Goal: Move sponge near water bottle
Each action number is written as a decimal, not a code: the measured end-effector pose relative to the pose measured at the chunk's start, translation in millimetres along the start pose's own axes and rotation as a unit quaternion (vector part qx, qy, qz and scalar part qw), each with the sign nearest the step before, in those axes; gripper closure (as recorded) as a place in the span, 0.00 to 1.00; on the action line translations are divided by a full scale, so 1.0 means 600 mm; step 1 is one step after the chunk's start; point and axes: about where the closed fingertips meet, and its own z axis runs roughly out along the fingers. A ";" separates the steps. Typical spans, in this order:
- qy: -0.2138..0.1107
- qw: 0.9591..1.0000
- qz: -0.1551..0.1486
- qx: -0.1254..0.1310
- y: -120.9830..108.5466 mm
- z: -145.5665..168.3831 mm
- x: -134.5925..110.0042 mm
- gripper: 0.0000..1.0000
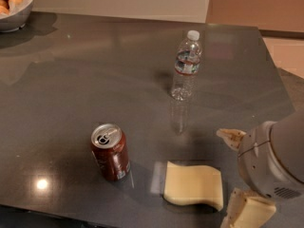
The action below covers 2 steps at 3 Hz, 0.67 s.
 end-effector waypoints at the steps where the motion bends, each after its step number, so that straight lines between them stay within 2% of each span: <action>1: 0.003 1.000 -0.007 -0.001 0.010 0.029 -0.003 0.00; 2: 0.015 1.000 -0.011 -0.007 0.014 0.056 -0.006 0.00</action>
Offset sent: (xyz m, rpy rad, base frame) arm -0.0014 0.0213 -0.0517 -0.0592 0.0346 0.0244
